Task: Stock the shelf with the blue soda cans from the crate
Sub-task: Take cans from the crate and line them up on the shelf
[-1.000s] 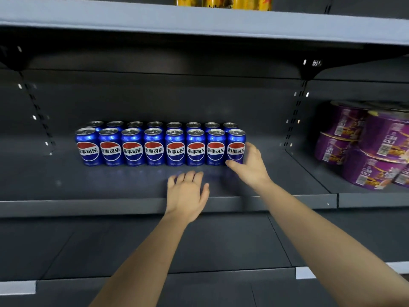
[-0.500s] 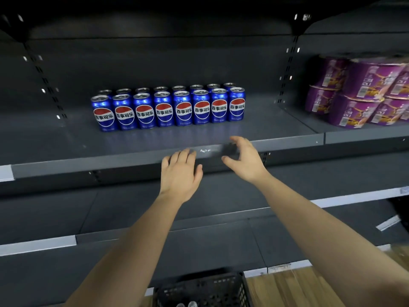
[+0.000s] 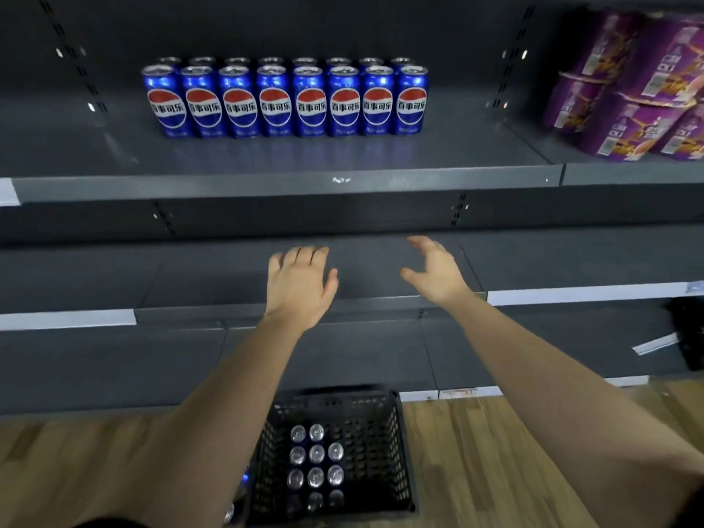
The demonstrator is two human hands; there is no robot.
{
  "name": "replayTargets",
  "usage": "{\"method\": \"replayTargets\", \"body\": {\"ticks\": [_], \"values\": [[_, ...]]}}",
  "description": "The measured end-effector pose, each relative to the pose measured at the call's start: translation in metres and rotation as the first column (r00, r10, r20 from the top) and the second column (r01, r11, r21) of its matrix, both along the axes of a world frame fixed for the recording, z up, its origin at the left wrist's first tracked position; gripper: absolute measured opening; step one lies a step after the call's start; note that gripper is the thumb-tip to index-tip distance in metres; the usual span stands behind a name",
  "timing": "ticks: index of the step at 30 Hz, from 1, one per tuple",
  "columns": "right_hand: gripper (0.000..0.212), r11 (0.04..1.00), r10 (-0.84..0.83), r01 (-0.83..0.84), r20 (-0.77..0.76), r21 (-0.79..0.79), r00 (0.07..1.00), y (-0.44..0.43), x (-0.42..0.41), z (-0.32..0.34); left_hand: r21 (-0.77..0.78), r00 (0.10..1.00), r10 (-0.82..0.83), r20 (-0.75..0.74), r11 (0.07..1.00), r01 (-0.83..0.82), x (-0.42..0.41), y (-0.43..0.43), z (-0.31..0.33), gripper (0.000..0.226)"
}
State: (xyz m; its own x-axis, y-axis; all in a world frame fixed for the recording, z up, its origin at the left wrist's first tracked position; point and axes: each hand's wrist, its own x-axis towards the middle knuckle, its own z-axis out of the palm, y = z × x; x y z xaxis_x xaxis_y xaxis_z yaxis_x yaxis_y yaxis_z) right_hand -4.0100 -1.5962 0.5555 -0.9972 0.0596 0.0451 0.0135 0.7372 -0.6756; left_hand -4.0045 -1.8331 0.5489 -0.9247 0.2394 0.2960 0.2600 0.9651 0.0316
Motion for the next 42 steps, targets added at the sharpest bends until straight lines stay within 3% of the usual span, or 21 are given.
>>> {"method": "replayTargets", "body": {"ticks": [14,17,22,33,42], "values": [[0.056,0.989,0.145,-0.141,0.29,-0.036,0.946,0.028,0.059,-0.178,-0.105,0.941,0.149,0.303,0.987,-0.122,0.099,0.009,-0.155,0.052],[0.057,0.981,0.191,-0.168,0.351,-0.095,0.917,0.02,0.059,-0.237,-0.079,0.942,0.14,0.304,0.989,-0.121,0.095,0.0,-0.206,0.06],[0.054,0.969,0.236,-0.176,0.437,-0.174,0.868,0.002,0.05,-0.353,-0.071,0.959,0.149,0.241,0.988,-0.136,0.082,-0.015,-0.298,0.052],[0.059,0.926,0.377,-0.315,0.535,-0.208,0.756,-0.035,0.032,-0.633,-0.061,0.928,0.253,0.273,0.967,-0.246,0.083,-0.055,-0.548,0.049],[0.069,0.897,0.436,-0.395,0.548,-0.199,0.714,-0.051,0.031,-0.765,-0.004,0.914,0.281,0.292,0.956,-0.292,0.102,-0.063,-0.663,0.047]]}}
